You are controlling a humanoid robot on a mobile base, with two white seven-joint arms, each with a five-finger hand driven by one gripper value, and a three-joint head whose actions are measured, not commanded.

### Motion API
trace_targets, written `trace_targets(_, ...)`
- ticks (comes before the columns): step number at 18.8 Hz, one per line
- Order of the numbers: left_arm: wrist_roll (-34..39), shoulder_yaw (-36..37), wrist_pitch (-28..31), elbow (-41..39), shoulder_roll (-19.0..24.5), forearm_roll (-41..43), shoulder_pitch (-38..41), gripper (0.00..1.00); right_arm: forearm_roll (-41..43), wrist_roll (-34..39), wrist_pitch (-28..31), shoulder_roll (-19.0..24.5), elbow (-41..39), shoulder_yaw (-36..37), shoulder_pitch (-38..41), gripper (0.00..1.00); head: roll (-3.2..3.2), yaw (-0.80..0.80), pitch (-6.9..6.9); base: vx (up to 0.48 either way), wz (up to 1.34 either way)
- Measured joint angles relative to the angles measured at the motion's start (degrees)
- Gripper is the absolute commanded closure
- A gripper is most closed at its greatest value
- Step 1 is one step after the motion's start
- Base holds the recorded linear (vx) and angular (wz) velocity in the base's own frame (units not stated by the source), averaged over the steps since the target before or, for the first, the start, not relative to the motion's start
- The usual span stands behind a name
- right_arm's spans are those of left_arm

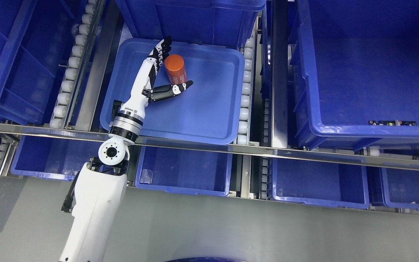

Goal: Grab orange capacitor from left shelf to right desk
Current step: 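Reach the left hand toward the orange capacitor in the blue tray, then close the left hand fingers around the orange capacitor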

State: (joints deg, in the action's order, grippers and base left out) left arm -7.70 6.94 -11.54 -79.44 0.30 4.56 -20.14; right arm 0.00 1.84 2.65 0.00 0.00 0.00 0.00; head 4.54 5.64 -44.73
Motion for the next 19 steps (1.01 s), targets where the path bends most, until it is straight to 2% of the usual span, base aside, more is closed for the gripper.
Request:
trace_targets(3,-0.44,0.72,-0.03,1.55,-0.06,0.14,-0.63,0.23,0.00,0.00,0.08,0.00,0.00,0.00,0.00,0.00,0.00,0.00,0.00,0.000,0.00)
trace_targets(12,-2.37,0.58,-3.34,3.64,-0.21,0.25,-0.62,0.57,0.00,0.00,-0.02,0.00,0.00,0.00,0.00,0.00,0.00,0.00,0.00,0.000,0.00)
trace_targets(16,-2.40,-0.32,-4.10,4.08,-0.24,0.24,-0.28,0.80,0.00,0.00,-0.06,0.00,0.00,0.00,0.00,0.00,0.00,0.00,0.00,0.000,0.00)
trace_targets(19,-2.41,-1.21,-5.87,4.27,-0.25,0.15,0.23,0.93,0.00,0.00,-0.08,0.00,0.00,0.00,0.00,0.00,0.00,0.00,0.00,0.000,0.00)
